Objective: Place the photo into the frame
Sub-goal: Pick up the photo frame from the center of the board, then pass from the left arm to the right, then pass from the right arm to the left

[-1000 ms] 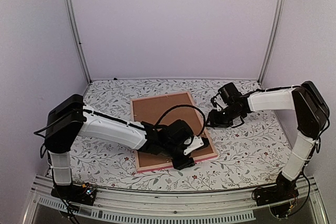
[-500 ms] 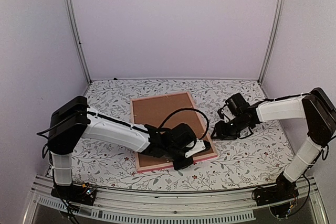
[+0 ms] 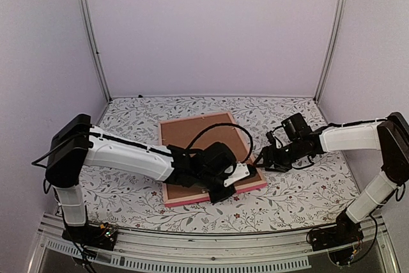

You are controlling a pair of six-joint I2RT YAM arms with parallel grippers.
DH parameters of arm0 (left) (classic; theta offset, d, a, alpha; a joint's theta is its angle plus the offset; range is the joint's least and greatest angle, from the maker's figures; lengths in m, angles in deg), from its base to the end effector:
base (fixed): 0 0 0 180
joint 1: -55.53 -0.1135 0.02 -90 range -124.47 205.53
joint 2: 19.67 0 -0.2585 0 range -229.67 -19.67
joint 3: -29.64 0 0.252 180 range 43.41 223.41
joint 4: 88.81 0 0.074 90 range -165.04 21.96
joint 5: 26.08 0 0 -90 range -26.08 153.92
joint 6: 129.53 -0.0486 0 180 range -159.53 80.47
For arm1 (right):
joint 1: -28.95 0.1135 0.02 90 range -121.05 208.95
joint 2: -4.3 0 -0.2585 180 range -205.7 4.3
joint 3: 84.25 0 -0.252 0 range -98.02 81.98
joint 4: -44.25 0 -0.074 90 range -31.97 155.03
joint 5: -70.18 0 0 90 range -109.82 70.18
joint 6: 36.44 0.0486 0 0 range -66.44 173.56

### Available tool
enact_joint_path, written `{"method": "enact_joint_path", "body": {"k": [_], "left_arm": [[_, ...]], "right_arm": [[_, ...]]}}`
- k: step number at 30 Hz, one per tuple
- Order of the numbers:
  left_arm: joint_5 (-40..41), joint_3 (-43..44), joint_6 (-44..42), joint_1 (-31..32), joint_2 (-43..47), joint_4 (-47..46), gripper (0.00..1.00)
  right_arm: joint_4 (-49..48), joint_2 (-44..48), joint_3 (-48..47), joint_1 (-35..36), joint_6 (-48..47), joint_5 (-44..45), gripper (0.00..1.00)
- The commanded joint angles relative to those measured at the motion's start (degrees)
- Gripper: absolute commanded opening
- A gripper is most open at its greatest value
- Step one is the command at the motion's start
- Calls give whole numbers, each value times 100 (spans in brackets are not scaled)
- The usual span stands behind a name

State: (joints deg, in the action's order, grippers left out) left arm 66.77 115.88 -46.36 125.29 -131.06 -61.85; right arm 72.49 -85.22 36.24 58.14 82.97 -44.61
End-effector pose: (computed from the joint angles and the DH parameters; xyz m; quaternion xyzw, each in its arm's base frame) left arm 0.1468 -0.3910 0.1504 0.5796 0.7471 -0.1494 0.2891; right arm 0.2504 0.1632 0.1455 -0.0569 0.9396 0.3108 0.1319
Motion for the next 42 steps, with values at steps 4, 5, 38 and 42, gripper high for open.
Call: {"method": "enact_joint_path", "body": {"k": [4,5,38,42], "left_arm": [[75,-31,70,7,551,-437,0],[71,-50,86,7,545,-455,0],[3426,-200,-699,772,-12,-717,65],[3539,-125,-855,794,-73,-733,52]], "right_arm": [[-897,74,514,-80,464,-923,66],[-1062,75,591,-88,527,-1035,66],[-1587,619,489,-238,1434,-1893,0],[-1565,611,457,-238,1462,-1898,1]]}}
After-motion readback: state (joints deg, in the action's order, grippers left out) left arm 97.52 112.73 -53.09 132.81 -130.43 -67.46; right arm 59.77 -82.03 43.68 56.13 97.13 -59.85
